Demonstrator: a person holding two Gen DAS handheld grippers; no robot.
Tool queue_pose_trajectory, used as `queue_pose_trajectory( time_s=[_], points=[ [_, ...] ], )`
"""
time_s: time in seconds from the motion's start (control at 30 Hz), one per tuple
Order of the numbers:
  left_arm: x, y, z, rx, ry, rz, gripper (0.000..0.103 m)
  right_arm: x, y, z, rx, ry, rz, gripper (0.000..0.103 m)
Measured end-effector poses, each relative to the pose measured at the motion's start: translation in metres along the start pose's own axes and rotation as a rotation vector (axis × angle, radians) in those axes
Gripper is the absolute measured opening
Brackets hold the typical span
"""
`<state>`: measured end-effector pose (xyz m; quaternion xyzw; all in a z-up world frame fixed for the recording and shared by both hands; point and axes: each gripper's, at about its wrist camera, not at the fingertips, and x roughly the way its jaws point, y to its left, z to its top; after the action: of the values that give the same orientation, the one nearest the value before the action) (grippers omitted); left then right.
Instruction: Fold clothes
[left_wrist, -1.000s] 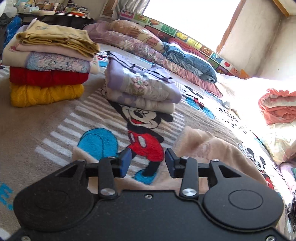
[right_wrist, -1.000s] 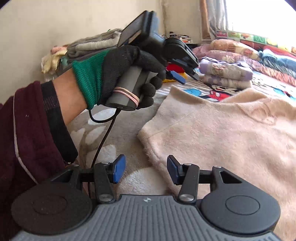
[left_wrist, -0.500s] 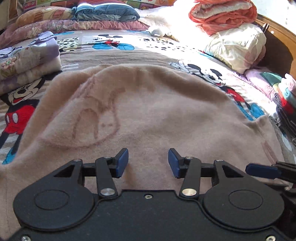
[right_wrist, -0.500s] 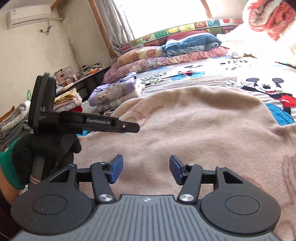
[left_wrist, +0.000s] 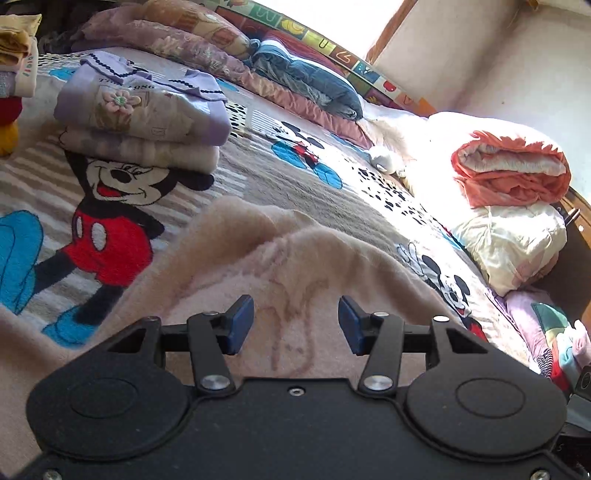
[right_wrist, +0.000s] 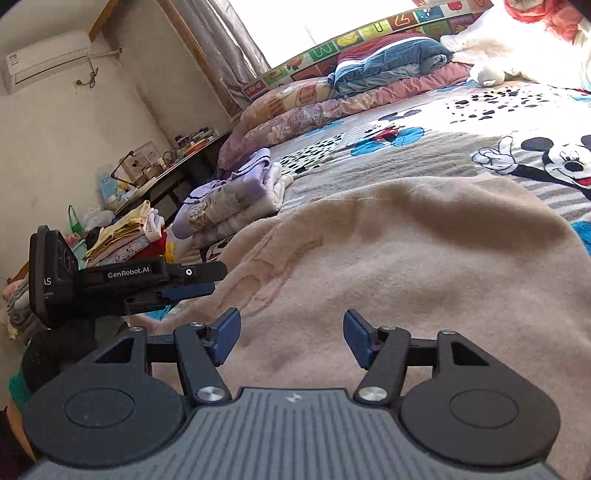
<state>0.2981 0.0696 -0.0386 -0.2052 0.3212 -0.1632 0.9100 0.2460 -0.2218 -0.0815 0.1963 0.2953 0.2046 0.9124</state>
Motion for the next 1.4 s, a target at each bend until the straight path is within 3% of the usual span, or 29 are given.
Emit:
queue_pose_trajectory(
  time_s=[0.2, 0.33, 0.63, 0.77, 0.9, 0.93, 1.0, 1.07, 1.27, 1.33, 1.4],
  points=[
    [0.013, -0.005, 0.053, 0.01, -0.009, 0.004, 0.05, 0.035, 0.011, 0.013, -0.201, 0.062, 0.021, 0.062],
    [0.061, 0.002, 0.095, 0.015, 0.116, 0.027, 0.05, 0.051, 0.003, 0.023, -0.223, 0.07, 0.051, 0.062],
    [0.175, 0.031, 0.128, 0.105, 0.423, 0.116, 0.049, 0.06, 0.0, 0.016, -0.25, 0.054, 0.1, 0.064],
    [0.192, 0.05, 0.126, 0.04, 0.478, 0.047, 0.049, 0.064, 0.002, 0.011, -0.253, 0.049, 0.12, 0.064],
    [0.193, 0.059, 0.131, -0.008, 0.485, -0.051, 0.048, 0.066, 0.005, 0.008, -0.271, 0.066, 0.129, 0.067],
    [0.192, 0.059, 0.131, -0.003, 0.484, -0.075, 0.033, 0.068, 0.006, 0.005, -0.283, 0.075, 0.122, 0.068],
    [0.187, 0.054, 0.13, 0.044, 0.47, -0.105, 0.026, 0.073, 0.009, 0.0, -0.307, 0.093, 0.107, 0.068],
    [0.18, 0.054, 0.13, 0.064, 0.414, -0.116, 0.007, 0.075, 0.012, -0.003, -0.325, 0.1, 0.1, 0.068],
    [0.152, 0.068, 0.135, 0.041, 0.182, -0.119, 0.004, 0.078, 0.009, -0.006, -0.318, 0.124, 0.074, 0.068],
    [0.154, 0.08, 0.135, 0.001, 0.17, -0.136, 0.004, 0.079, 0.01, -0.007, -0.326, 0.132, 0.061, 0.068],
    [0.157, 0.079, 0.132, 0.024, 0.174, -0.132, 0.004, 0.08, 0.011, -0.009, -0.338, 0.136, 0.052, 0.068]
  ],
)
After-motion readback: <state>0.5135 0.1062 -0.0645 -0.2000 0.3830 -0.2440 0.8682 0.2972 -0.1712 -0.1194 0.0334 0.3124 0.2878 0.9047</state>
